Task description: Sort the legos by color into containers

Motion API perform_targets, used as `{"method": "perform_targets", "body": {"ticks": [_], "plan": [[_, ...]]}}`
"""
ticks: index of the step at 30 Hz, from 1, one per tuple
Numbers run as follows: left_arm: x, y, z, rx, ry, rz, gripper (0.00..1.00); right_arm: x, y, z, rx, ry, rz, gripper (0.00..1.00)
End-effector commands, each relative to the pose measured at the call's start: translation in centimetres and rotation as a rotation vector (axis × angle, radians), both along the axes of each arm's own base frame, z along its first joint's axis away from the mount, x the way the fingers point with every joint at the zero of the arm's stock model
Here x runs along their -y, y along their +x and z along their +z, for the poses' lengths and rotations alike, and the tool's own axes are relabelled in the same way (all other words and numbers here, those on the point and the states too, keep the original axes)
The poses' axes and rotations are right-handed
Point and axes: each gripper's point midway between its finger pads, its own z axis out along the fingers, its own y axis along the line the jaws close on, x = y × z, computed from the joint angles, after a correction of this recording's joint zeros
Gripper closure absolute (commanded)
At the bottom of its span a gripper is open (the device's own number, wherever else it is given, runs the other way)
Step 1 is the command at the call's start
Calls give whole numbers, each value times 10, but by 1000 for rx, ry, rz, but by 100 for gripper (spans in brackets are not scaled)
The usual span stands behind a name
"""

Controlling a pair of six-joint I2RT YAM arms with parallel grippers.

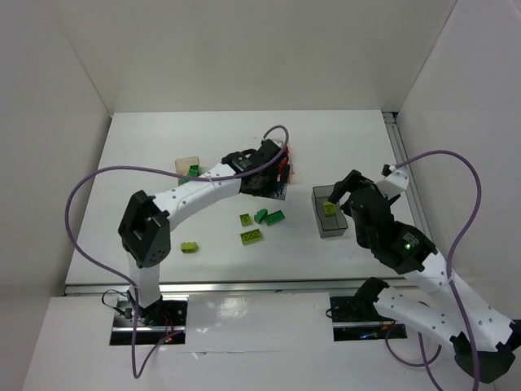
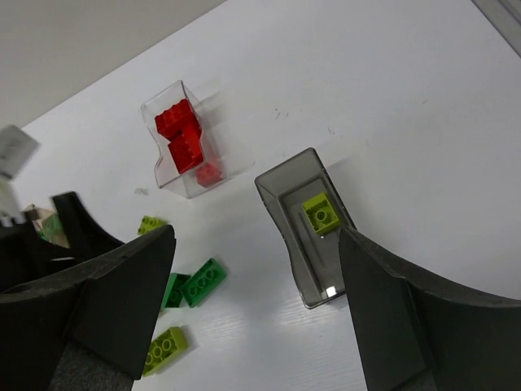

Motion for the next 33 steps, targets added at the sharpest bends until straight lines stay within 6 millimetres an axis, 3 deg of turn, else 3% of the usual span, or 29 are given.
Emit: {"method": "perform_targets", "body": {"ticks": [1,5,9,19,24,31,33], "plan": [[-27,-6,-50,-60,207,-6,16,-6,8,6,28,34,-2,12],[-29,-3,-77,-87,269,-8,20,-6,8,9,42,38,0,12],[-31,2,-80,-72,288,5,28,-6,8,10,43,47,-2,12],[-23,1,-117,-143,326,-45,48,-2,3,-3,18,51,-12,13],[-25,3,-115,-135,331,-17,61,0,2,5,42,57,-17,13],[-28,16,-51,-43,247,17,69,-7,7,-3,16,30,9,13],[-45,25,-37,-42,234,68,74,-19,12,-3,14,27,57,13]]}}
